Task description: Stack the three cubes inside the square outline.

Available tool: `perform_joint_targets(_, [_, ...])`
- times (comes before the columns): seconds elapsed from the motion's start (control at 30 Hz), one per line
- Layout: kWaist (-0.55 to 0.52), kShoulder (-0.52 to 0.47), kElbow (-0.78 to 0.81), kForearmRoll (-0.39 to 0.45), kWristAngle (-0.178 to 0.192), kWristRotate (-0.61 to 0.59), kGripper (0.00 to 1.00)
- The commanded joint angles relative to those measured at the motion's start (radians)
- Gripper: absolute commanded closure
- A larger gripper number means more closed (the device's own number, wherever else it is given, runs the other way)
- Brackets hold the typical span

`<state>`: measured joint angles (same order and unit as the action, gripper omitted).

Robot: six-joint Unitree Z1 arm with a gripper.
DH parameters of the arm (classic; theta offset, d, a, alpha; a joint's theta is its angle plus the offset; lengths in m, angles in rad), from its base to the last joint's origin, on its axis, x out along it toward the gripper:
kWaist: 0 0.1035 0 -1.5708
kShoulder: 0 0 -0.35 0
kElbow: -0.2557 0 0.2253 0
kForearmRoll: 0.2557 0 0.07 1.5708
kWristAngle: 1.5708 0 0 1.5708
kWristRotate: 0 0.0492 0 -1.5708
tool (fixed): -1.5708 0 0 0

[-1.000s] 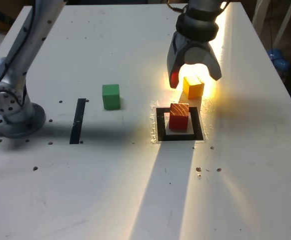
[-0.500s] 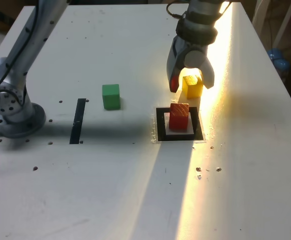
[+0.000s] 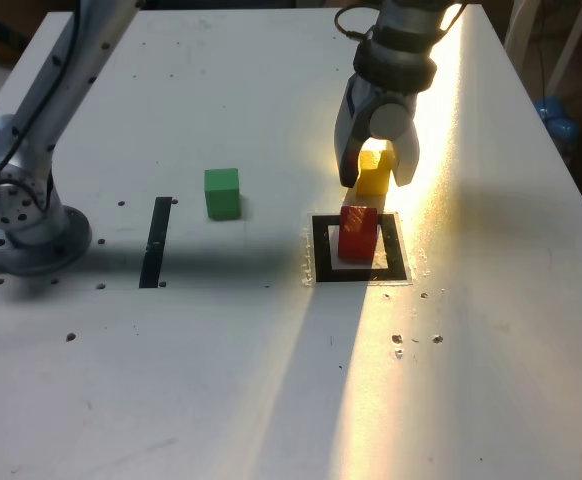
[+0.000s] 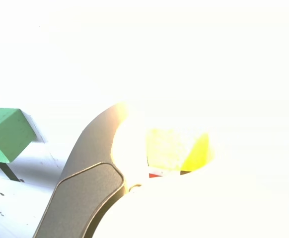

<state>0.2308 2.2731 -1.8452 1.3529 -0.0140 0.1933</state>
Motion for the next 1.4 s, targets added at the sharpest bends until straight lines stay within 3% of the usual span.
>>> perform_joint_targets(0.0, [0.002,0.002,-0.001,0.001,0.002,0.003,0.65])
perform_joint_targets(0.4, [-0.021,-0.158,0.082,0.012,0.024,0.006,0.65])
perform_joint_targets(0.6, [-0.069,-0.212,0.126,0.017,0.007,-0.005,0.65])
perform_joint_targets(0.93, [-0.177,-0.248,0.167,0.011,-0.012,-0.058,0.65])
perform_joint_targets(1.37, [-0.261,-0.220,0.179,-0.027,-0.021,-0.104,0.65])
